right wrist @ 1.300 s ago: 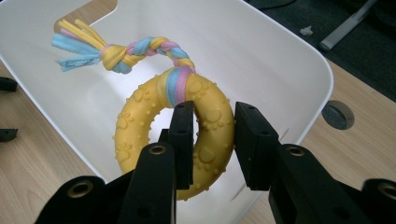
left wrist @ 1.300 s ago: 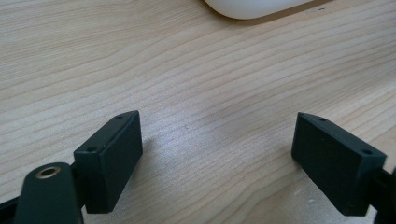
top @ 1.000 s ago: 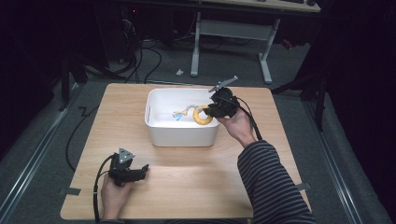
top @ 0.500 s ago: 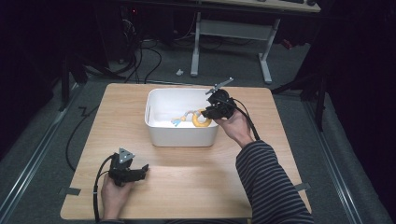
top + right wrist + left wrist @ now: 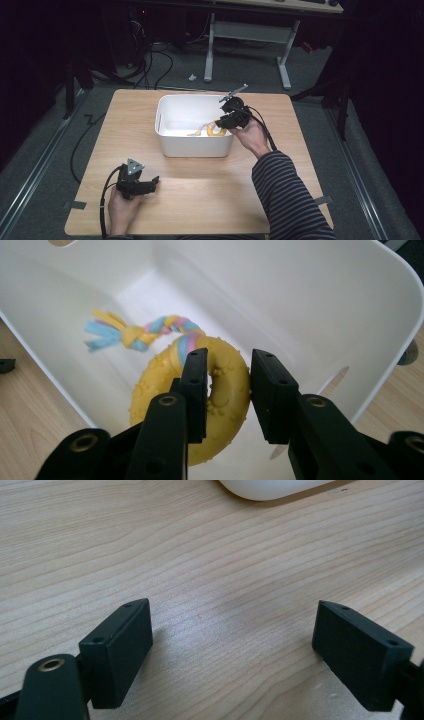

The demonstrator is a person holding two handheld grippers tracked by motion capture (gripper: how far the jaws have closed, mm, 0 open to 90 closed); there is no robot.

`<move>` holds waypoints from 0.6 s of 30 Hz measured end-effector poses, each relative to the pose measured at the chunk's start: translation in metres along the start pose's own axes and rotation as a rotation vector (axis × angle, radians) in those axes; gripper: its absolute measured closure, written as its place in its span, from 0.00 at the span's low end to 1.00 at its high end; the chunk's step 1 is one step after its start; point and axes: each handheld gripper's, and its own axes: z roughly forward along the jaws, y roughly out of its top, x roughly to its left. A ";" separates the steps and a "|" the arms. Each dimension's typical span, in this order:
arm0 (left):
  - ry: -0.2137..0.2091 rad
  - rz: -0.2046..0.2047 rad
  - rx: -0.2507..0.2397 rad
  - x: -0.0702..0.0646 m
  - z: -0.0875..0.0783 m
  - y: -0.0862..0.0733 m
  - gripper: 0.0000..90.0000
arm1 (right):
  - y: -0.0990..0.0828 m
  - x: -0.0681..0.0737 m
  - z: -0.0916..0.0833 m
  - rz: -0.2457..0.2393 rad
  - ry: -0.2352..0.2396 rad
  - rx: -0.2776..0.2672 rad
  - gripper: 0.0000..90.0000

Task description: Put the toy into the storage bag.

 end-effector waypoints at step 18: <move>0.001 0.001 -0.001 0.000 0.000 0.000 0.19 | -0.037 -0.021 -0.048 0.078 -0.027 -0.145 0.61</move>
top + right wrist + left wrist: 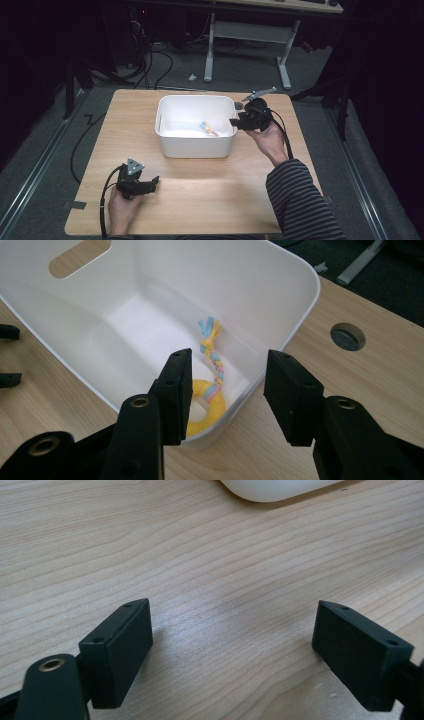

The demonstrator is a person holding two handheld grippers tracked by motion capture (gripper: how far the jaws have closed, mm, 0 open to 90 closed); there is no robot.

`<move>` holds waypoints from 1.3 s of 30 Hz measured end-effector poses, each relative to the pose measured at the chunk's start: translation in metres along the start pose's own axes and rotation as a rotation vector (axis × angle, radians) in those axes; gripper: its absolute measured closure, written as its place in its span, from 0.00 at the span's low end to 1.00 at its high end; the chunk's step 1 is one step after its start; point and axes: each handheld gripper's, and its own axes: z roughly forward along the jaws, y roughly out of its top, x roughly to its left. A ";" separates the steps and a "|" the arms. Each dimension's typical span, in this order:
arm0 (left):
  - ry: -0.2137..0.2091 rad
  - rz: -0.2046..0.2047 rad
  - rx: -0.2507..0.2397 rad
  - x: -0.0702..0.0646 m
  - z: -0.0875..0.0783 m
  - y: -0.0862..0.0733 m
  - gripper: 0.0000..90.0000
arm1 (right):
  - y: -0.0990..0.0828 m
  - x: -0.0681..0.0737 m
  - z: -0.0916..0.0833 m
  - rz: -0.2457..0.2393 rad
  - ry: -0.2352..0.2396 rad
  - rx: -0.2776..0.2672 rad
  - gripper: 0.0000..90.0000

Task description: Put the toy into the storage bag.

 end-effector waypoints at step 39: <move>0.001 0.001 0.001 0.000 0.000 0.000 0.19 | -0.069 -0.023 -0.087 0.087 -0.042 -0.117 0.51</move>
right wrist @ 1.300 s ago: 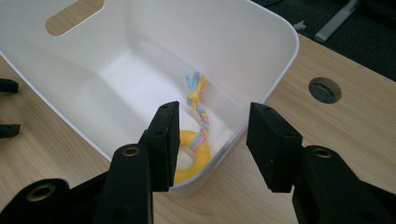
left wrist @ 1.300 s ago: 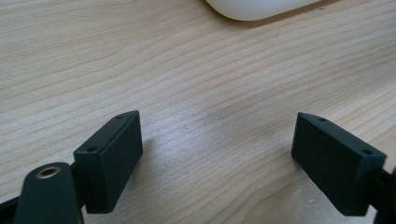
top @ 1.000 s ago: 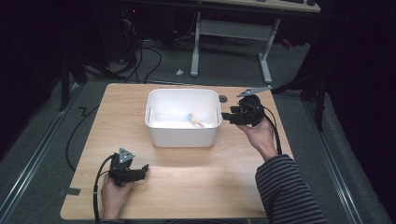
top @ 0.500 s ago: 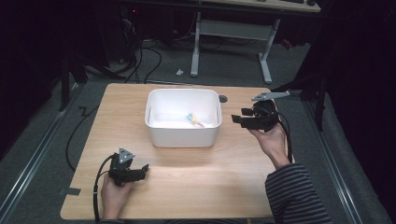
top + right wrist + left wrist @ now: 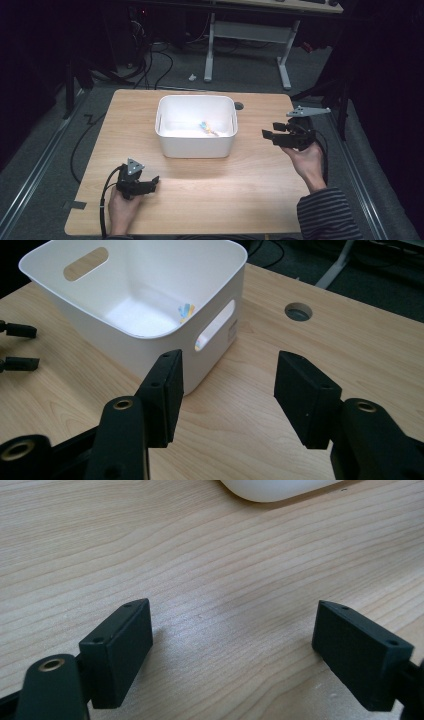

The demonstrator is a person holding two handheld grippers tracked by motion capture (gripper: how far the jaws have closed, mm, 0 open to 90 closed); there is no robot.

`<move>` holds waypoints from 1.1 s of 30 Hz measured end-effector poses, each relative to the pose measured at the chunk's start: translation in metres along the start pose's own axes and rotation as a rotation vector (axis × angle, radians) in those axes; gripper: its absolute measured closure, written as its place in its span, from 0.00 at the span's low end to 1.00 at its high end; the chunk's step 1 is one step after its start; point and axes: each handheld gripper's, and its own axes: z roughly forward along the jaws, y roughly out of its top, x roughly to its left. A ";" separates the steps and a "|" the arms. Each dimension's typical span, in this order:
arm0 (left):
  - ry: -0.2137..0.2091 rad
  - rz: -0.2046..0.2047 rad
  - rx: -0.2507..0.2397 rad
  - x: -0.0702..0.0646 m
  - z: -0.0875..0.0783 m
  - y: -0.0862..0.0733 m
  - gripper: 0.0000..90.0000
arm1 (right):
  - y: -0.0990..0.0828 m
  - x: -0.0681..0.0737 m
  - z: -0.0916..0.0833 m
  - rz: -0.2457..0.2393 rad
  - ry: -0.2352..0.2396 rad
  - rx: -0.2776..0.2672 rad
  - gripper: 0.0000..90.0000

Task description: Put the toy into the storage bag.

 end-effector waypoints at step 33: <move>0.000 0.000 0.000 0.000 0.000 0.000 0.19 | -0.046 0.003 -0.048 0.036 -0.010 -0.060 0.51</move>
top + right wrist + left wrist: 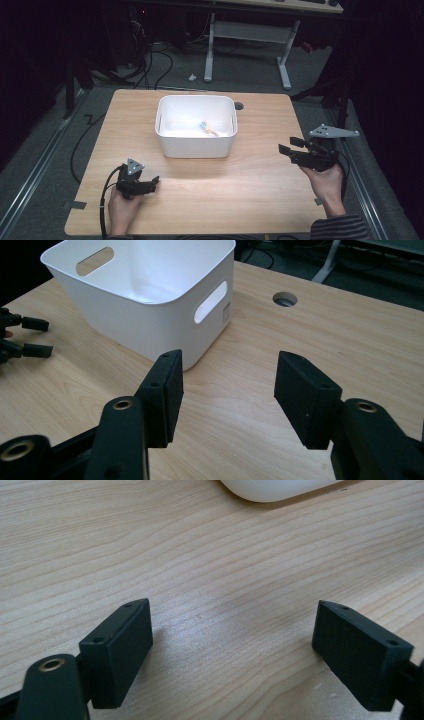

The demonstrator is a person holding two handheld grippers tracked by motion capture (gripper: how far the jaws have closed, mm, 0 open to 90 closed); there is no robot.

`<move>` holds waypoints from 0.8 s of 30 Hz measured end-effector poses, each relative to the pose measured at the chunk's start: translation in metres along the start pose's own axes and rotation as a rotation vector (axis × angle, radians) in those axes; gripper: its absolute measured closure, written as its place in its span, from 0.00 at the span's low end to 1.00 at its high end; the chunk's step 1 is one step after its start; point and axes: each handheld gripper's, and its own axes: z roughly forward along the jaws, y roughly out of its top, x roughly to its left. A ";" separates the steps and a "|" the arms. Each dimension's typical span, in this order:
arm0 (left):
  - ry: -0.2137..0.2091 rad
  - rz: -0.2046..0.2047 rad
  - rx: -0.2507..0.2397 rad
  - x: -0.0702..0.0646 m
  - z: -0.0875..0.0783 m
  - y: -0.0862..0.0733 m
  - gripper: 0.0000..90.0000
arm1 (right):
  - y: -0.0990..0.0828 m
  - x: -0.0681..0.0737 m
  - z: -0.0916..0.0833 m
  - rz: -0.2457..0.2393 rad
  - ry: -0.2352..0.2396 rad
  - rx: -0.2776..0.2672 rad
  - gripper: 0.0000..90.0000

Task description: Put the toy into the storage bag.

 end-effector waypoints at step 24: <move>0.000 0.000 0.000 0.000 0.000 0.000 0.19 | -0.050 -0.011 0.023 0.093 0.020 0.021 0.51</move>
